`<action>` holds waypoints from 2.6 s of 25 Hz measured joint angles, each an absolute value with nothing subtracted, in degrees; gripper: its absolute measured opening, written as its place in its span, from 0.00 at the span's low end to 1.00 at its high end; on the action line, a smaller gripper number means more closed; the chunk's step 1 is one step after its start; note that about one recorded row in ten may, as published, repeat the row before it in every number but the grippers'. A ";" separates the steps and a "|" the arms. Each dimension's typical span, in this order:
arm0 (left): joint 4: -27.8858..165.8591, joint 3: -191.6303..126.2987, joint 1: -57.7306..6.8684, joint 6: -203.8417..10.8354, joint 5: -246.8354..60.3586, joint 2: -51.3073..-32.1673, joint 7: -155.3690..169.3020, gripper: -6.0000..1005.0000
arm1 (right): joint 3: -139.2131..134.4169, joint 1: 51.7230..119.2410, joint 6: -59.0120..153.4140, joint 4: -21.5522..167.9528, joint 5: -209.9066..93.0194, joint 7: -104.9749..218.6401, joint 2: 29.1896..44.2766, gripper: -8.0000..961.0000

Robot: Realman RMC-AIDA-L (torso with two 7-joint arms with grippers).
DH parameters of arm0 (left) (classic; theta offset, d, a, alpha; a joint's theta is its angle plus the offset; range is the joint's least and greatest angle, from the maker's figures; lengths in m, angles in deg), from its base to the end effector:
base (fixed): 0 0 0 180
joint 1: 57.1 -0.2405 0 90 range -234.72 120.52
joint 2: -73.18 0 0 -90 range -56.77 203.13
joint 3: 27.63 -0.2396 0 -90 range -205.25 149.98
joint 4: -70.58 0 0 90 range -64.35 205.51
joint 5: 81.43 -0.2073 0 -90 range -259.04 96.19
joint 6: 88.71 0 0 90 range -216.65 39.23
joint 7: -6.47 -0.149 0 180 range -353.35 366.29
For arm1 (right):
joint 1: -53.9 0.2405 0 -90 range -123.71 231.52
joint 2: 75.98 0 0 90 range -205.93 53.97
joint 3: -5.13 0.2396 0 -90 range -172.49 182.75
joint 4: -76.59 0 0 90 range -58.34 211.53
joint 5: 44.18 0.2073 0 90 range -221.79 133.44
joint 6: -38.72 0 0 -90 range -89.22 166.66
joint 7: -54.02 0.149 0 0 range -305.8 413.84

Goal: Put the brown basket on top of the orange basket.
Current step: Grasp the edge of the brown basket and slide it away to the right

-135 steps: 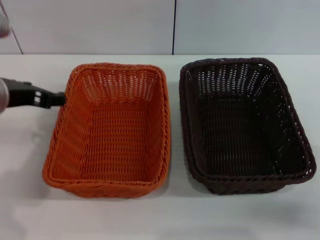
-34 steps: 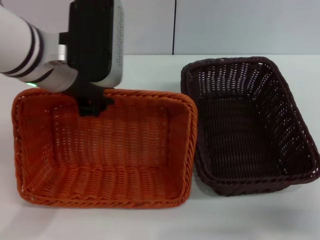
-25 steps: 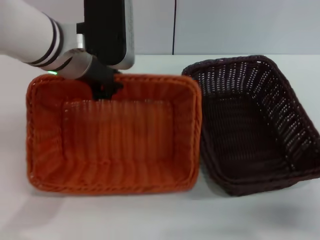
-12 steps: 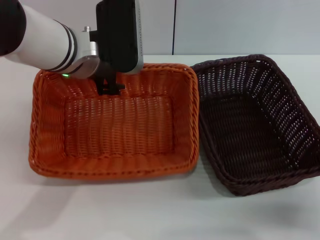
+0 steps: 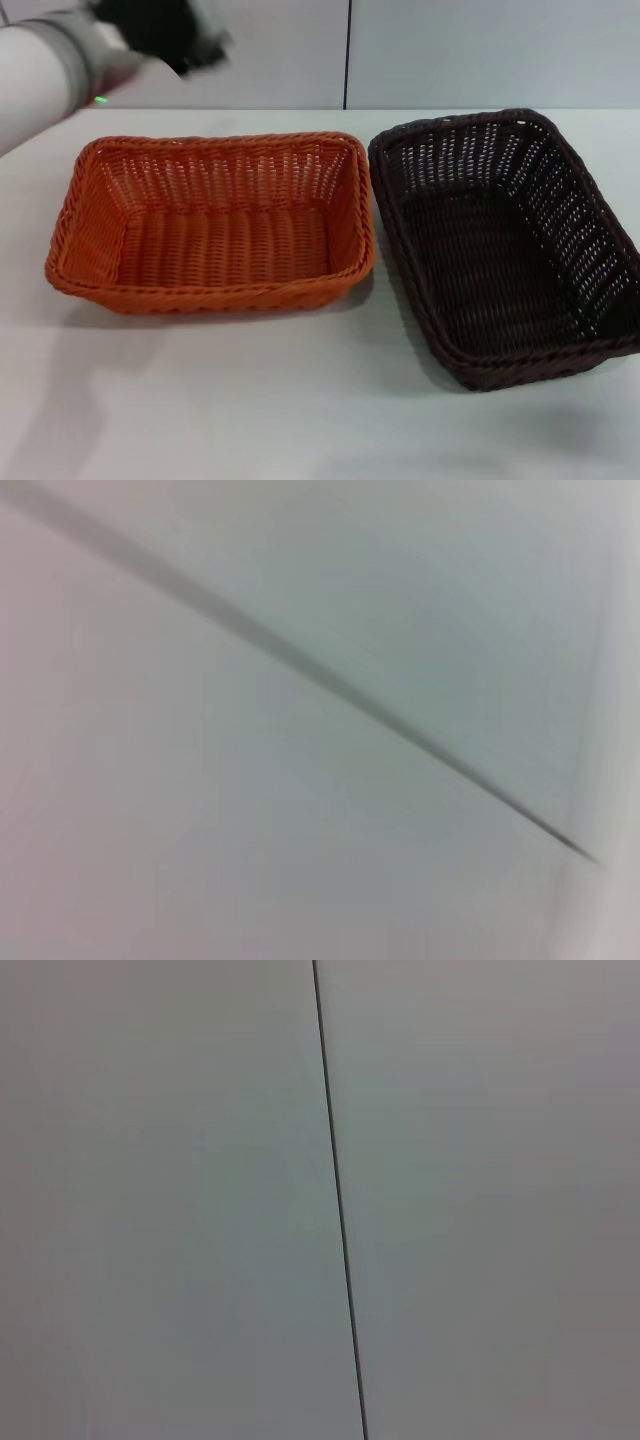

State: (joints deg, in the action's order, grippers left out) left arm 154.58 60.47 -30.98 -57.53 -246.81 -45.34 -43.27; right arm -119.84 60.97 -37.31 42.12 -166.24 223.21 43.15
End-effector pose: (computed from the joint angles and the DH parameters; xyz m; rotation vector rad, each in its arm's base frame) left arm -0.1195 0.4198 0.0474 -1.9992 0.1810 0.1817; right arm 0.3079 0.2749 0.0345 -1.1462 0.4824 0.7408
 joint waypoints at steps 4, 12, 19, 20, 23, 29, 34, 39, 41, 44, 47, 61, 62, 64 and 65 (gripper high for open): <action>153.49 58.19 -44.64 -92.62 -246.08 -45.31 -21.94 0.80 | -119.88 62.74 -38.52 40.20 -166.02 223.21 42.69 0.65; 129.07 53.87 -58.58 -149.37 -240.65 -45.35 -4.94 0.83 | -118.92 66.05 -8.70 15.37 -172.72 223.31 32.71 0.64; 115.39 52.99 -59.67 -154.84 -230.38 -45.39 -3.39 0.83 | -103.48 67.56 48.32 -14.88 -180.12 222.12 28.97 0.63; 112.00 52.96 -59.17 -154.77 -229.00 -45.39 -2.02 0.83 | -99.19 68.32 58.66 -18.84 -181.22 220.65 30.59 0.63; 108.21 52.90 -58.19 -154.59 -227.59 -45.42 -1.38 0.83 | -84.86 70.79 93.18 -27.91 -182.01 207.66 38.59 0.63; 105.44 52.43 -56.89 -153.69 -225.08 -45.46 -1.35 0.83 | -74.30 75.64 126.06 -32.79 -180.01 195.03 42.32 0.62; 103.83 52.34 -55.53 -152.98 -222.94 -45.46 -1.68 0.83 | -70.49 79.23 143.54 -32.73 -179.21 187.00 41.82 0.61; 102.73 52.07 -54.55 -151.65 -221.14 -45.50 -1.71 0.83 | -69.27 79.94 150.99 -32.68 -180.47 182.35 42.11 0.61; 102.72 51.56 -54.51 -151.58 -220.74 -45.56 -1.70 0.83 | -69.25 80.25 152.35 -31.33 -181.97 181.58 42.01 0.60; 102.86 51.37 -54.51 -151.54 -220.46 -45.56 -1.69 0.83 | -69.56 80.71 152.61 -29.34 -183.93 180.77 42.03 0.60; 103.04 50.84 -54.52 -151.49 -220.13 -45.56 -1.76 0.83 | -69.59 81.09 152.36 -27.97 -185.48 180.16 42.14 0.60; 103.28 49.92 -54.73 -151.10 -220.09 -45.37 -1.66 0.83 | -73.80 85.20 144.14 -13.70 -190.60 178.42 42.76 0.58; 103.28 49.92 -54.73 -151.10 -220.09 -45.37 -1.66 0.83 | -73.80 85.20 144.14 -13.70 -190.60 178.42 42.76 0.58; 103.30 49.89 -54.79 -151.08 -220.28 -45.33 -1.61 0.83 | -74.24 85.40 142.36 -12.71 -191.18 178.75 42.77 0.57; 103.30 49.89 -54.80 -151.08 -220.31 -45.31 -1.61 0.83 | -74.39 85.42 141.46 -12.29 -191.32 178.91 42.80 0.57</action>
